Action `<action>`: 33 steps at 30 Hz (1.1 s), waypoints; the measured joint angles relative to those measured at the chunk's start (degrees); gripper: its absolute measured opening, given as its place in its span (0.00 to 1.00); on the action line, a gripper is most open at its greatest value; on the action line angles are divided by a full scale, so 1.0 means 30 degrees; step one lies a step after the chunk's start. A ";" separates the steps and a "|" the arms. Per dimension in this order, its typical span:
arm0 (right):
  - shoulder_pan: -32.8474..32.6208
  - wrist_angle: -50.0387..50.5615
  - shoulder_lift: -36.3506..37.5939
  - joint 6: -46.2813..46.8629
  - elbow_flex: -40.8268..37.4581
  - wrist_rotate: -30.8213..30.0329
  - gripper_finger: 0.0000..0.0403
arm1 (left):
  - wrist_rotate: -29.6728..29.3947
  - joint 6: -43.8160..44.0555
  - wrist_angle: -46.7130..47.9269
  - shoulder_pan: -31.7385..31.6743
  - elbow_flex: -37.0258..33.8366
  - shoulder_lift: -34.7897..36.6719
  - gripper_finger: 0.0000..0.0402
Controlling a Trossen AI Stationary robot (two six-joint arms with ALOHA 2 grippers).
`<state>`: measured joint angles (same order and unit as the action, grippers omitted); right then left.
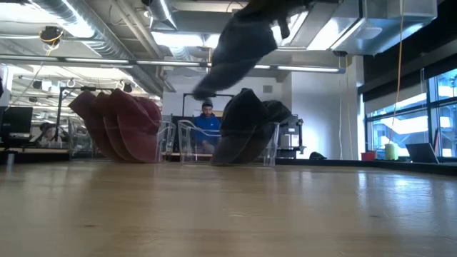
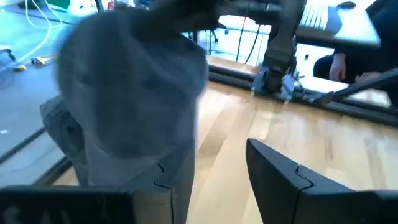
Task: Pick & Place hat
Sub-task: Put the blue cap into the right transparent bin
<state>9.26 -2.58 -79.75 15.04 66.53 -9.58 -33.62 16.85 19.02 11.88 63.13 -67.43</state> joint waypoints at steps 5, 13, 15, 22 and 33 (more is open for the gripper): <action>0.1424 -0.0134 -0.1896 -0.0428 0.1509 -0.0342 0.02 | -0.0023 -0.0955 0.0155 0.0000 -0.0029 -0.0004 0.35; 0.2959 -0.0172 -0.5871 -0.1619 0.4652 -0.1492 0.02 | 0.0057 -0.1401 0.0701 0.0000 -0.0029 -0.0004 0.35; 0.3191 -0.0082 -0.6904 -0.1920 0.5504 -0.1510 0.02 | 0.0063 -0.1532 0.1011 0.0000 -0.0029 -0.0004 0.35; 0.3475 0.0278 -0.9628 -0.2164 0.6968 -0.1486 0.02 | 0.0064 -0.1539 0.1948 0.0000 -0.0029 -0.0011 0.36; 0.3188 -0.0215 -1.0059 0.0329 0.6993 -0.1298 0.02 | 0.0020 -0.1881 0.2312 -0.0015 -0.0029 -0.0011 0.35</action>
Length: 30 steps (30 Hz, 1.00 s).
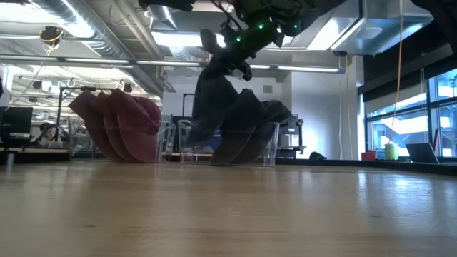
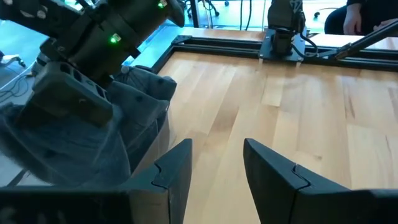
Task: Pick & Place hat
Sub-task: Put the blue cap into the right transparent bin
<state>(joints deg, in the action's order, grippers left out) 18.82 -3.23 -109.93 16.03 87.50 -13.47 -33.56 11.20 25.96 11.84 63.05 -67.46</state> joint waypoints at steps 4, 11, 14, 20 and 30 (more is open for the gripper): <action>-0.0409 -0.0273 -0.0005 0.1231 0.0029 -0.0470 0.02 | 0.0016 0.0000 0.0007 0.0000 0.0000 0.0000 0.35; -0.1187 -0.0533 -0.0733 0.3524 0.0022 -0.4184 0.03 | 0.0027 0.0000 0.0472 0.0000 0.0000 0.0000 0.36; -0.1520 -0.1318 -0.1169 0.4070 0.0022 -0.5269 0.03 | 0.0030 0.0000 0.0517 0.0000 0.0000 0.0000 0.36; -0.1770 -0.0582 -0.1610 0.4105 0.0022 -0.6844 0.03 | 0.0044 -0.0005 0.1028 0.0000 0.0000 0.0000 0.35; -0.1935 0.2620 -0.1610 0.3564 0.0007 -0.9362 0.03 | 0.0010 0.0000 0.1401 0.0000 0.0000 0.0000 0.35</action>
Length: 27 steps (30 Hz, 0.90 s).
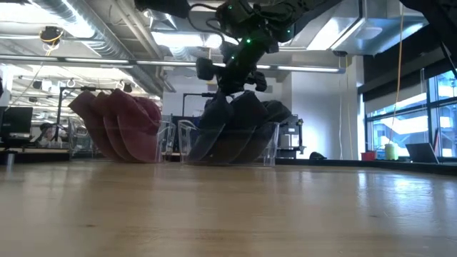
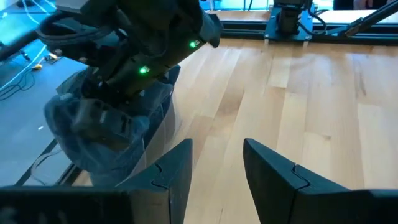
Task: Pick & Place hat
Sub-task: Put the blue cap into the right transparent bin, then return to Home Position
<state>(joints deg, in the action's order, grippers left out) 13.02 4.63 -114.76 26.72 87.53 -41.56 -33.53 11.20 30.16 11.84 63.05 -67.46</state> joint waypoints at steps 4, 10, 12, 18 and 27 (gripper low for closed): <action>0.0015 0.0912 0.0000 -0.2632 0.0000 0.0053 0.05 | -0.1211 -0.0074 0.0048 0.0000 0.0000 -0.0007 0.35; 0.0015 0.1433 0.0131 -0.3590 -0.0015 0.2290 0.18 | -0.2398 0.0685 0.0858 -0.0142 0.0000 0.0527 0.35; 0.0015 0.1657 0.0342 -0.3555 -0.0016 0.2906 0.26 | -0.2341 0.1220 0.1549 -0.0237 0.0000 0.1038 0.35; 0.0000 0.2455 0.1786 -0.3536 -0.0022 0.2913 0.48 | -0.2949 0.2025 0.2343 -0.0248 -0.0484 0.3458 0.35; -0.0583 0.5739 0.5935 -0.5545 -0.0847 0.7430 0.61 | -0.3016 0.3808 0.1543 -0.0248 -0.4511 0.8929 0.35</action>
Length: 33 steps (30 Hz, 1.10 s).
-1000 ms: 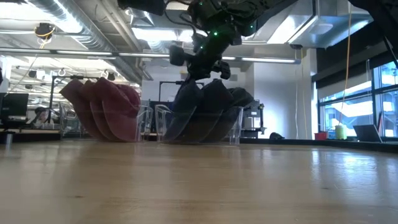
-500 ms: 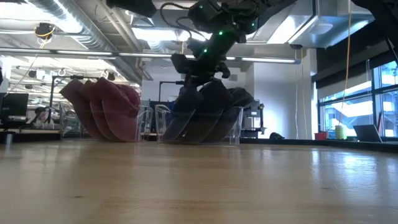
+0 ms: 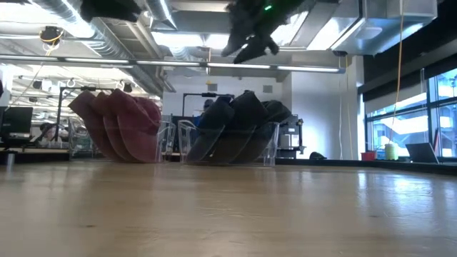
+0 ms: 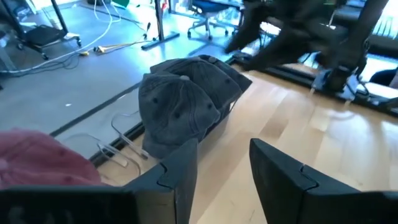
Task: Pick & Place hat
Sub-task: Return to Home Position
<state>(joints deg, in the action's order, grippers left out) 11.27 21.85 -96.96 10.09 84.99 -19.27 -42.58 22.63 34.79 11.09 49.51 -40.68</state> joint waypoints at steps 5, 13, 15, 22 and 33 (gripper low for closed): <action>-0.0605 -0.2441 0.4202 -0.0225 -0.4995 0.2857 0.60 | 0.0235 0.0089 -0.1673 0.0015 -0.2759 0.2854 0.35; -0.0991 -0.8882 1.2662 -0.2059 -1.4304 0.8582 0.60 | 0.0518 -0.0231 -0.3936 0.0015 -0.6986 0.6960 0.35; -0.0969 -0.9014 1.4733 -0.2127 -1.5910 0.8613 0.60 | -0.0309 -0.0264 -0.3799 0.0015 -0.7631 0.7719 0.35; -0.0953 -1.0637 1.9816 -0.0319 -2.0906 0.9286 0.60 | -0.1170 0.0923 -0.2929 0.0015 -0.8928 0.8975 0.35; -0.0947 -1.5810 2.2987 0.1649 -2.6438 0.9858 0.60 | 0.0660 0.0249 -0.7524 0.0015 -1.1978 1.0671 0.35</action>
<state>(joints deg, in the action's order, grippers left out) 8.43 -25.58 -27.99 15.03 5.67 10.31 -40.60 23.37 12.22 11.14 13.58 -8.66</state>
